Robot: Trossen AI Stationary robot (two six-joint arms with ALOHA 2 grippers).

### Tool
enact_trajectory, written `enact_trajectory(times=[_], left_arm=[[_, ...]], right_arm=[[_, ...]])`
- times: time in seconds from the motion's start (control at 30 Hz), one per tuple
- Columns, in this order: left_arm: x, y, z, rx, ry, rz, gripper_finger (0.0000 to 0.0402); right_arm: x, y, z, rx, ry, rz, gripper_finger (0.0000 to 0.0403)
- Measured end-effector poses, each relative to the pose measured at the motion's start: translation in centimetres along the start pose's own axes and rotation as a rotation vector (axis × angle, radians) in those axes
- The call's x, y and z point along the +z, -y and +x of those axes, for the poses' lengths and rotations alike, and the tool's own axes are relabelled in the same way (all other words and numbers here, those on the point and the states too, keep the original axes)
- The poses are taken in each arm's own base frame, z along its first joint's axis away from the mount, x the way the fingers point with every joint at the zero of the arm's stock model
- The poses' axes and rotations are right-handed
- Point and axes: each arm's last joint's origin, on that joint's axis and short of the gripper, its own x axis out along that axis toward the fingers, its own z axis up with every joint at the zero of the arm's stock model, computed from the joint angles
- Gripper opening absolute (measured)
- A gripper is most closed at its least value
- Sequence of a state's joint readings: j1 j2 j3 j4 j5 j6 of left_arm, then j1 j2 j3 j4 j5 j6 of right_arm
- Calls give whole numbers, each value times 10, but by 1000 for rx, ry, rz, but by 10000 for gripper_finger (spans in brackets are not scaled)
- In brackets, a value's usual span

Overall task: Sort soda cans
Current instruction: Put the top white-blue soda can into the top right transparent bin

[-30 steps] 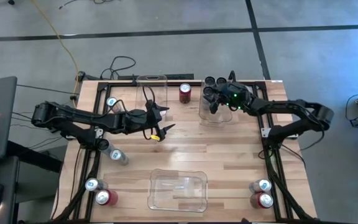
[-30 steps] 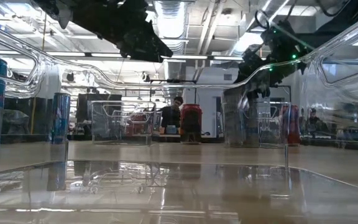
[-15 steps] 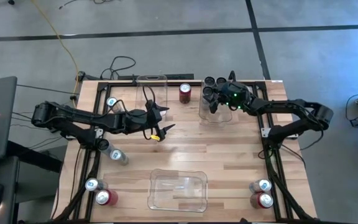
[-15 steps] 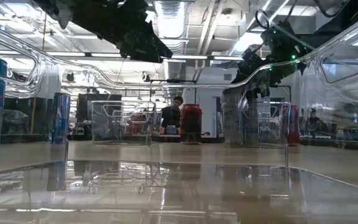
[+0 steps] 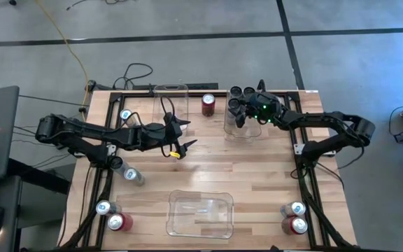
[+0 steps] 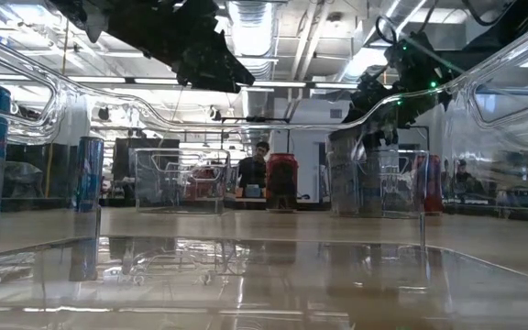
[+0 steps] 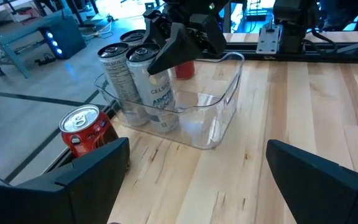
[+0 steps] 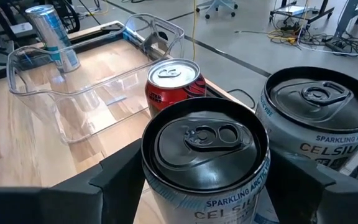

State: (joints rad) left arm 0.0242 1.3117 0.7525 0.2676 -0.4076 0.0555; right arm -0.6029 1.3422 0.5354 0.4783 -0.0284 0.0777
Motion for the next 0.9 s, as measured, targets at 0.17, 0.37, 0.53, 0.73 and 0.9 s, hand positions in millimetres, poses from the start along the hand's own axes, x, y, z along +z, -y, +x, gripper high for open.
enact_trajectory(times=[0.17,0.37,0.53,0.73,0.9], left_arm=[[0,0,0,0,0,0,375],[0,0,0,0,0,0,375],[0,0,0,0,-1,-3,375],[-1,0,0,-1,-10,-4,375],[-1,0,0,-1,-13,-5,375]], right_arm=[[0,0,0,0,0,0,306],[-1,0,0,-1,-5,7,307],[-1,0,0,-2,-7,20,307],[-1,0,0,-2,-10,2,307],[-2,3,0,-25,-24,39,307]])
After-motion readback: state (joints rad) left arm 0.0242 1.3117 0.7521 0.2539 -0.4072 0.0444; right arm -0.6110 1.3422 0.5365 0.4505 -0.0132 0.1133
